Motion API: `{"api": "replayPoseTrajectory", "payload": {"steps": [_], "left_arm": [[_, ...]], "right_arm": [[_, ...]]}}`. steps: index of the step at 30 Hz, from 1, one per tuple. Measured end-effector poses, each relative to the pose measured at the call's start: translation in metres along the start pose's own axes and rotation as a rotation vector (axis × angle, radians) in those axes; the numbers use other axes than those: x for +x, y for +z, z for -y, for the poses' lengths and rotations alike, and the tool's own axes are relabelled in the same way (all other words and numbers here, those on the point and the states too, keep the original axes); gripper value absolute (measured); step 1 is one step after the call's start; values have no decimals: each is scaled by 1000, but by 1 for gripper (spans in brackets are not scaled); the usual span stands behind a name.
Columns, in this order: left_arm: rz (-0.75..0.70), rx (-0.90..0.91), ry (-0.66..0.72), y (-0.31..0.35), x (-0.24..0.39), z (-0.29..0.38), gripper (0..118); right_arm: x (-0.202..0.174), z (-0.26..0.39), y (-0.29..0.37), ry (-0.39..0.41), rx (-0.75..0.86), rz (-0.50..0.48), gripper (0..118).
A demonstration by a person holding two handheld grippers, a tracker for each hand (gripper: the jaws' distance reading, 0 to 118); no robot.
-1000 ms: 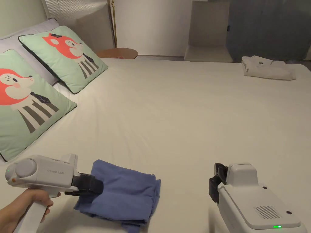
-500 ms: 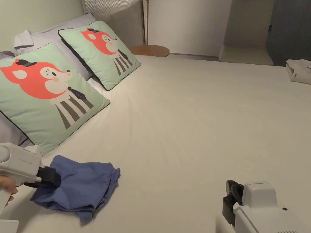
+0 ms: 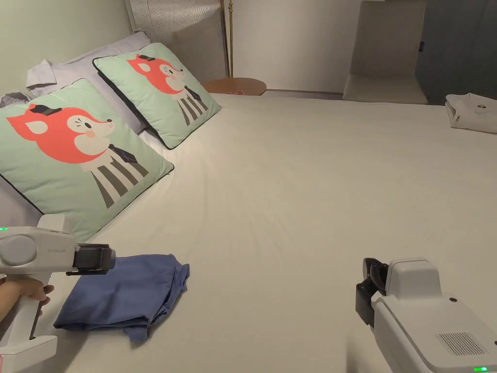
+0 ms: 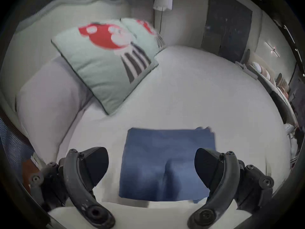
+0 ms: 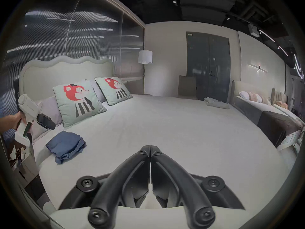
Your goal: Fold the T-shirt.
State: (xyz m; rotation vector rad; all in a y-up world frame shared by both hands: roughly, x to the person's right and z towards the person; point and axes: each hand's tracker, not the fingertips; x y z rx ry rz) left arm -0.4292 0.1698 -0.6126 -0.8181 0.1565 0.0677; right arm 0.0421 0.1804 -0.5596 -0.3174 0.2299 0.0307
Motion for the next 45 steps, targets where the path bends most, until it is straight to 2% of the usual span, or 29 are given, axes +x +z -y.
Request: {"api": "replayPoseTrajectory", "payload": {"steps": [1, 4, 5, 8, 9, 12, 13, 16, 17, 20, 21, 23, 26, 28, 29, 31, 45], "left_arm": [[-6, 38, -2, -7, -31, -30, 105], [-29, 149, -20, 41, 42, 6, 105], [-22, 199, -38, 52, 23, -17, 105], [-11, 322, -29, 114, 112, 34, 105], [-2, 355, -18, 99, 63, -19, 105], [13, 476, -8, 156, 135, 15, 105], [19, 524, -12, 139, 106, -13, 105], [31, 646, -1, 180, 162, 8, 105], [38, 684, 5, 171, 149, -3, 105], [33, 793, -5, 199, 199, 18, 105], [42, 819, -11, 188, 194, 15, 104], [59, 862, -18, 199, 224, 27, 103], [68, 927, -59, 192, 246, 42, 86], [70, 934, -78, 197, 268, 52, 65], [79, 936, -95, 188, 267, 54, 52], [100, 921, -119, 190, 283, 59, 0], [207, 906, -143, 187, 327, 75, 0]], "right_arm": [[3, -4, 5, -3, 15, 0, 1], [8, -21, 27, 4, 65, 2, 1], [11, -25, 33, 5, 80, 3, 1], [18, -39, 55, 11, 120, 8, 1], [20, -41, 60, 13, 134, 12, 1], [28, -50, 79, 23, 167, 26, 1], [32, -52, 85, 29, 181, 35, 1], [42, -56, 100, 51, 218, 72, 1], [47, -58, 106, 55, 230, 87, 1], [62, -61, 123, 67, 260, 128, 1], [66, -62, 127, 69, 267, 139, 1], [75, -63, 136, 77, 279, 168, 1], [88, -62, 148, 78, 292, 212, 1], [97, -61, 156, 71, 299, 240, 1], [102, -60, 159, 67, 301, 253, 1], [110, -59, 165, 55, 307, 276, 1], [147, -44, 177, 24, 301, 361, 1]]}}
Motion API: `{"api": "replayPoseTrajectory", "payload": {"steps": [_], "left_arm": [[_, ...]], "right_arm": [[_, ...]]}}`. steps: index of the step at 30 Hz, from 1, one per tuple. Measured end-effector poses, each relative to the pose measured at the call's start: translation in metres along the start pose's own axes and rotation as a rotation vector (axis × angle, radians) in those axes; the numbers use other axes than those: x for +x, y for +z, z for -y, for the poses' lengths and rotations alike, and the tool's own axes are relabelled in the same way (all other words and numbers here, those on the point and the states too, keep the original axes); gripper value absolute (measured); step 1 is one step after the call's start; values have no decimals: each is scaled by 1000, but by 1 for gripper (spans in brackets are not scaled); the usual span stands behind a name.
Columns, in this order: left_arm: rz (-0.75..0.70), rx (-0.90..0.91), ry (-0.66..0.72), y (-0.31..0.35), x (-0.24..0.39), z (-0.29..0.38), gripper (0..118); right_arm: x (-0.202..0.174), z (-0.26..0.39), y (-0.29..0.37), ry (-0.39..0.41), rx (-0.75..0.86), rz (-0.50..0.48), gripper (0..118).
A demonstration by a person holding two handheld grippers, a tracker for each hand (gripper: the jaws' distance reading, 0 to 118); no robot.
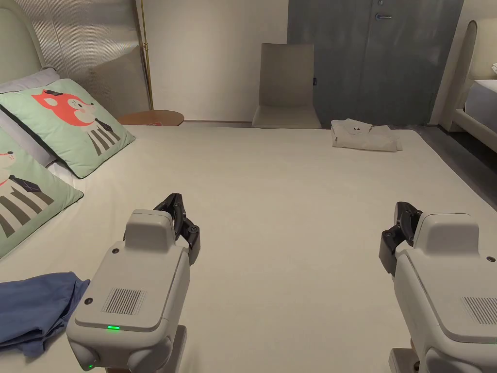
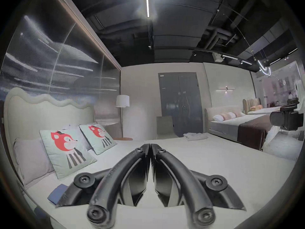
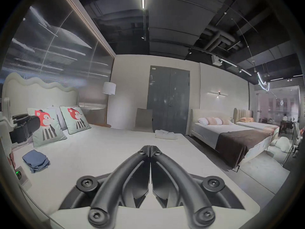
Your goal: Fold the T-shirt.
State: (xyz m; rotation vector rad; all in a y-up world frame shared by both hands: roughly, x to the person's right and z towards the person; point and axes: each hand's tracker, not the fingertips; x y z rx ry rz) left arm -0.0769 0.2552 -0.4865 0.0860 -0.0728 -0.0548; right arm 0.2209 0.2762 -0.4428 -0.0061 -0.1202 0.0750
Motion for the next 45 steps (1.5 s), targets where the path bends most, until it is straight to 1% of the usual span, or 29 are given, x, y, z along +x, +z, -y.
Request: {"api": "replayPoseTrajectory", "payload": {"steps": [12, 45], "left_arm": [[24, -1, 10, -1, 12, 4, 0], [21, -26, 26, -4, 3, 10, 0]], "right_arm": [[6, 0, 5, 5, 5, 18, 1], [6, -4, -2, 14, 8, 22, 1]]}}
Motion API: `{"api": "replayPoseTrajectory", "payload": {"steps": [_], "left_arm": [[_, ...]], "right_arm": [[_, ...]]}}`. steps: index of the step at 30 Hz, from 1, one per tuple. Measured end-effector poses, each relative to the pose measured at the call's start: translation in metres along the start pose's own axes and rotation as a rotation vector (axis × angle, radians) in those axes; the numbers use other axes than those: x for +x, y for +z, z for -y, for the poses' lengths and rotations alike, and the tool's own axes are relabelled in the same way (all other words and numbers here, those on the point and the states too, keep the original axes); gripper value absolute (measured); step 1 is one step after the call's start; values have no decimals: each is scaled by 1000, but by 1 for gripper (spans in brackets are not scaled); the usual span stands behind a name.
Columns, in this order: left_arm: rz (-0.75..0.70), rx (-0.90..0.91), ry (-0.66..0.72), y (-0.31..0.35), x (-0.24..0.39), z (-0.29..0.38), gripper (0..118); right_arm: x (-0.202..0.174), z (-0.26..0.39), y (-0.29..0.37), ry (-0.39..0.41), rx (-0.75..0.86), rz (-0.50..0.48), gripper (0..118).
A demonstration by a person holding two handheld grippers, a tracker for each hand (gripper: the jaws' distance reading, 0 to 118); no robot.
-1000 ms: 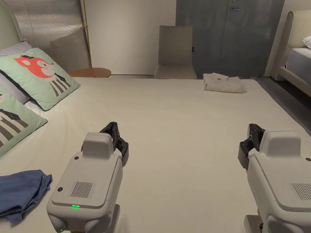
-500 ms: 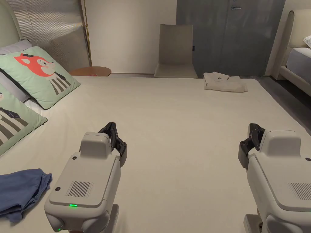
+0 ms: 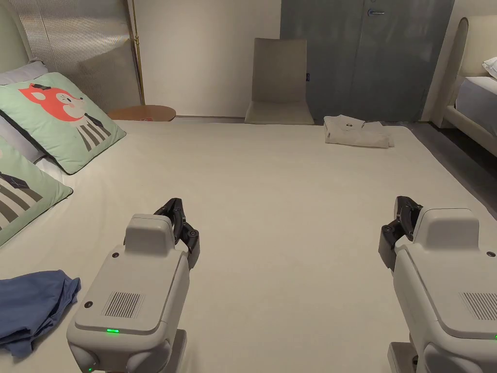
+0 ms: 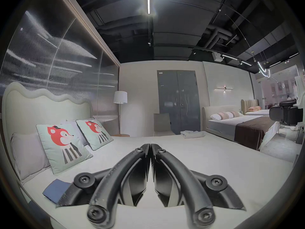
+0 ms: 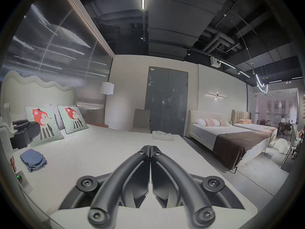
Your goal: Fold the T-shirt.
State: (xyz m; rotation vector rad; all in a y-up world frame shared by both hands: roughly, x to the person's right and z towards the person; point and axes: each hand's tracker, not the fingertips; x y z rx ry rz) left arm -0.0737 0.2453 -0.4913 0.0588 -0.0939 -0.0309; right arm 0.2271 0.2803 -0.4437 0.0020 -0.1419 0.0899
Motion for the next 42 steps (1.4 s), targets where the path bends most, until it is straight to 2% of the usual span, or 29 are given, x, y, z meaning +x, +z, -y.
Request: {"api": "replayPoseTrajectory", "payload": {"steps": [16, 17, 19, 21, 22, 23, 24, 42], "left_arm": [[-3, 2, 6, -1, -2, 0, 0], [-2, 5, 12, -1, -2, 0, 4], [-3, 8, 28, -1, -4, 0, 51], [8, -9, 42, -4, -6, -1, 88], [6, -6, 45, -4, -7, -1, 96], [2, -3, 45, -4, -6, 0, 103], [-4, 1, 44, -4, -6, 0, 110], [-2, 9, 31, -3, -7, 2, 110]], "right_arm": [[-5, 1, -2, 11, -5, 8, 2], [-5, 0, -1, 13, -6, 10, 8], [-6, 0, -1, 12, -11, 10, 53], [-5, 2, -3, 3, -23, 8, 97], [-5, 3, -5, -1, -27, 10, 110], [-5, 3, -5, -1, -26, 13, 118], [-6, 4, -5, 1, -28, 16, 118], [-8, 8, -8, 4, -17, 20, 118]]}}
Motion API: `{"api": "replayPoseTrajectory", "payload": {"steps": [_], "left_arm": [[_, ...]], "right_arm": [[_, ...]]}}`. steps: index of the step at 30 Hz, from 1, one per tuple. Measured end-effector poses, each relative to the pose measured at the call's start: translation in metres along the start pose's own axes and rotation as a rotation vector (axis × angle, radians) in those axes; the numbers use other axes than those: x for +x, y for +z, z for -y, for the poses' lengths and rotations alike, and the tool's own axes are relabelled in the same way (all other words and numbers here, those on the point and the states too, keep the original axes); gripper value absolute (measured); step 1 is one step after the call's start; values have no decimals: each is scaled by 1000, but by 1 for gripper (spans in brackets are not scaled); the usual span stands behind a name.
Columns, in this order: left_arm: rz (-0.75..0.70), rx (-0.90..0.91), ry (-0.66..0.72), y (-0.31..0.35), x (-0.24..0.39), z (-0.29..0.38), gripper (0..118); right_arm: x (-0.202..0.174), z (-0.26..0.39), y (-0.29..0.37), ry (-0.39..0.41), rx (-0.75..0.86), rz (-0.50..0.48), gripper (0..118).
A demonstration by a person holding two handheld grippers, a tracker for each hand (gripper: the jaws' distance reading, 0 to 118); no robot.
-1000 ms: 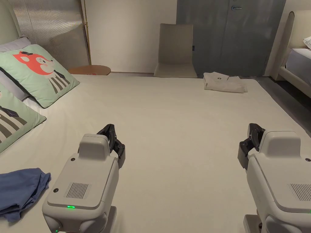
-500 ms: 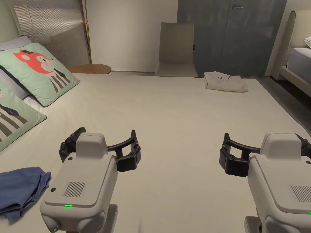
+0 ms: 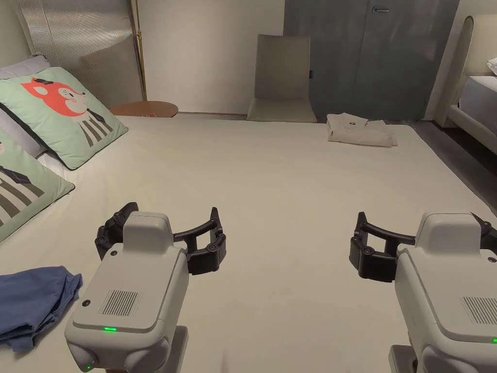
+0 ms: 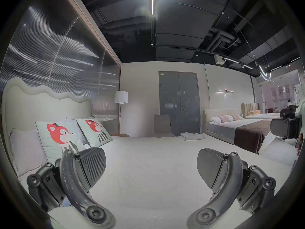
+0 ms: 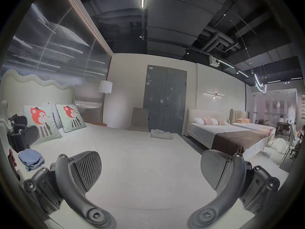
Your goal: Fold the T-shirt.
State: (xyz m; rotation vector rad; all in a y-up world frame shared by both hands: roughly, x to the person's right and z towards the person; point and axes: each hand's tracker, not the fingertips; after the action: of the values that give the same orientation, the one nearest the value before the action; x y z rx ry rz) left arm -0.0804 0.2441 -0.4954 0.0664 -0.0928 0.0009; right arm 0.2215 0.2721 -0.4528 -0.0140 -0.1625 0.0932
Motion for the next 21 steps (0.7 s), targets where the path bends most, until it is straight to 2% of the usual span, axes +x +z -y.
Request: {"api": "replayPoseTrajectory", "payload": {"steps": [21], "left_arm": [[-2, -4, 5, 1, -2, -1, 110]], "right_arm": [[-3, -11, 8, 3, 5, -4, 118]]}}
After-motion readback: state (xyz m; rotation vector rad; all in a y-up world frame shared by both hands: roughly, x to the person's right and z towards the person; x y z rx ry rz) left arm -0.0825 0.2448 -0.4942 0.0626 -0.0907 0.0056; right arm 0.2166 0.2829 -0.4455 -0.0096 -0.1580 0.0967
